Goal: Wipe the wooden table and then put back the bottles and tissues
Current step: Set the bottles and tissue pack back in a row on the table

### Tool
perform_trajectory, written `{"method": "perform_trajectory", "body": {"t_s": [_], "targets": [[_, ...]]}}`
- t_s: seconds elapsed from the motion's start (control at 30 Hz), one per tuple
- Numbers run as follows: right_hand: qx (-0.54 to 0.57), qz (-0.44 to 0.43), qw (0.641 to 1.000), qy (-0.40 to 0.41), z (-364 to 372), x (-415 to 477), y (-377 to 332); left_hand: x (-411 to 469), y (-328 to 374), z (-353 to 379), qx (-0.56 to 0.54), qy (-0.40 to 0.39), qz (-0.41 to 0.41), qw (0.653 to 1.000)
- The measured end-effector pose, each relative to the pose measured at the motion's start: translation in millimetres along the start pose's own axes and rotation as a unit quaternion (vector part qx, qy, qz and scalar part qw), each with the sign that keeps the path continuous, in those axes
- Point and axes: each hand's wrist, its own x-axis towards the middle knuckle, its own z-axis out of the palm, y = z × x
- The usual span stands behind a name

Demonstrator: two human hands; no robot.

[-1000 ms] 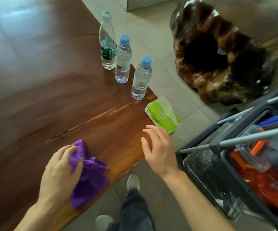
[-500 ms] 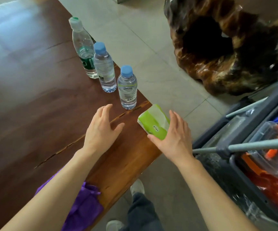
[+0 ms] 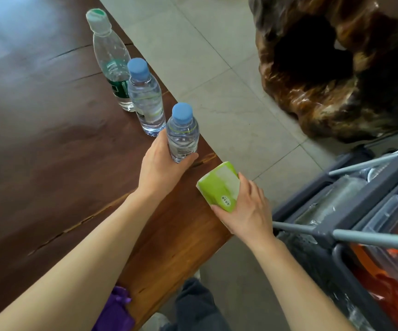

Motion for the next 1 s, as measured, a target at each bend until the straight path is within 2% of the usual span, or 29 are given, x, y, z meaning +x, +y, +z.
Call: {"method": "perform_trajectory", "body": {"t_s": [0.37, 0.53, 0.77, 1.0], "targets": [[0.031, 0.003, 0.999, 0.015, -4, -2, 0, -12, -11, -5, -0.026, 0.015, -0.005, 1.0], [0.043, -0.027, 0.999, -0.002, -10, -13, -18, -46, -28, -41, -0.034, 0.04, -0.02, 0.998], [0.022, -0.126, 0.991, -0.04, -9, -35, -78, -108, -73, -127, -0.035, 0.112, -0.054, 0.992], [-0.01, -0.267, 0.962, -0.057, 1, -49, -157, -167, -127, -206, -0.024, 0.197, -0.13, 0.971]]}}
